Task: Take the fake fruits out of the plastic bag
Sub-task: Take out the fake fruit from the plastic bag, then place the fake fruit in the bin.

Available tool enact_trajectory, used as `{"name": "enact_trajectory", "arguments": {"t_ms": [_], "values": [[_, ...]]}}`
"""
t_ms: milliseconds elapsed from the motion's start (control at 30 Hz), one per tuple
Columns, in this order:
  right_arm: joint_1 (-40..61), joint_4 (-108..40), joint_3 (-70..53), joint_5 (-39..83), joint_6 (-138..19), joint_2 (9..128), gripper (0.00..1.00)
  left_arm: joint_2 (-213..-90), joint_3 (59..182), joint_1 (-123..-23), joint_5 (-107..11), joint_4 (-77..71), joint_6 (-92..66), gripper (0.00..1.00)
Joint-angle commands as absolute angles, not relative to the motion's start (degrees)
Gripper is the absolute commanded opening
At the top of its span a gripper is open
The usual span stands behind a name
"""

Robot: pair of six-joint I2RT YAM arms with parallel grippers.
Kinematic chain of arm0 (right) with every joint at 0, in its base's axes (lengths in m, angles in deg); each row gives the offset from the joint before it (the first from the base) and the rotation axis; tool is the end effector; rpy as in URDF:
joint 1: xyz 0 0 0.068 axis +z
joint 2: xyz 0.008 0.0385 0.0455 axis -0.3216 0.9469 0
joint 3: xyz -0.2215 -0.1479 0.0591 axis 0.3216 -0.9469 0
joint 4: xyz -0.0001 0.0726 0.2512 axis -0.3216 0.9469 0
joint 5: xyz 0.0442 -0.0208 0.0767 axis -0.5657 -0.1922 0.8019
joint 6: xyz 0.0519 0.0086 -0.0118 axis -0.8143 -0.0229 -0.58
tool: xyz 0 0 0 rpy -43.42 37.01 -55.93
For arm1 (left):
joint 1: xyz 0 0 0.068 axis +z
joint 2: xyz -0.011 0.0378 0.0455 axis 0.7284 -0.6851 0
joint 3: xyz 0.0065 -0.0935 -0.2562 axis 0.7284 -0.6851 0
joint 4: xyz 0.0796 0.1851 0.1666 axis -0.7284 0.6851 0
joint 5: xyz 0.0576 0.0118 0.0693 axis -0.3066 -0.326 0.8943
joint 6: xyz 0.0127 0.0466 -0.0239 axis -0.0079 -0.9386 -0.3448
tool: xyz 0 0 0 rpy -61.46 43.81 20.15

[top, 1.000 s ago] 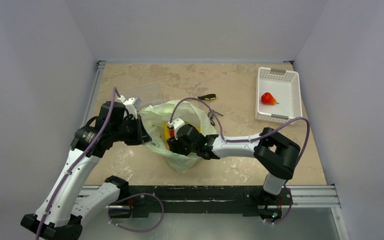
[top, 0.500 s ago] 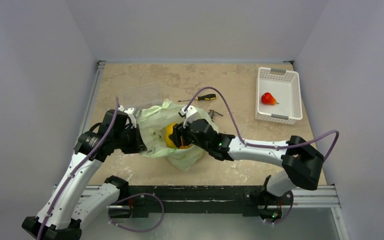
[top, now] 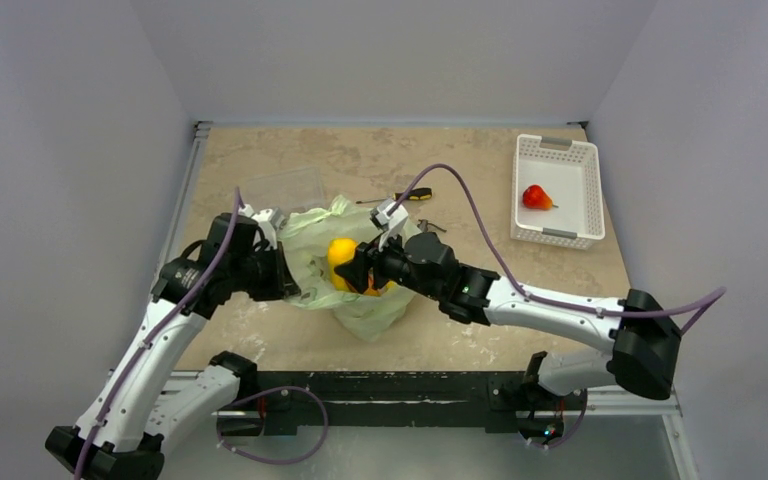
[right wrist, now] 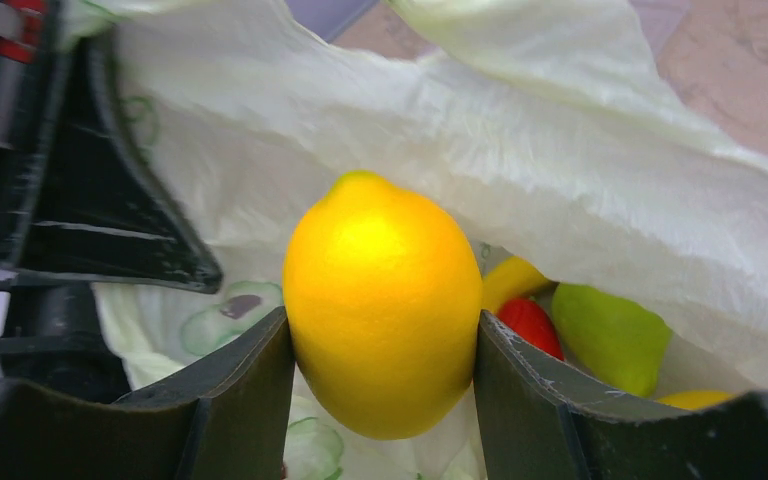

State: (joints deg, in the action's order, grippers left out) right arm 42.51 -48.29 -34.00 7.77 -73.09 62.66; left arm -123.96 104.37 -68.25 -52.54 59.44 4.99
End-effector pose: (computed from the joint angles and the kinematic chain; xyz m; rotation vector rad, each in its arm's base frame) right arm 0.1516 0.2685 0.2948 -0.5735 1.7813 0.9218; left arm 0.1307 -0.0600 0.3167 -0.0869 2.5723 -0.6413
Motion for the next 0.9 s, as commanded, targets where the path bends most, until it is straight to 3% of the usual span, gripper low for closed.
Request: {"name": "enact_trajectory", "arguments": {"t_ms": [0,300,533,867], "values": [[42.05,-48.74,-32.28,8.53,-71.75,58.88,0.0,-126.84,109.17,-68.17,-53.9,54.92,2.7,0.0],[35.62,-38.38,-25.89,-0.93,-73.79,53.58,0.0,-135.4,116.18,-68.2,-51.8,52.82,-3.71,0.0],[28.03,-30.12,-25.34,-15.66,-72.64,45.53,0.0,-140.83,120.98,-68.2,-51.64,49.83,-4.6,0.0],[-1.34,-23.09,-27.46,-17.57,-77.34,50.2,0.0,-145.28,116.91,-68.2,-51.04,45.35,-5.59,0.0]]}}
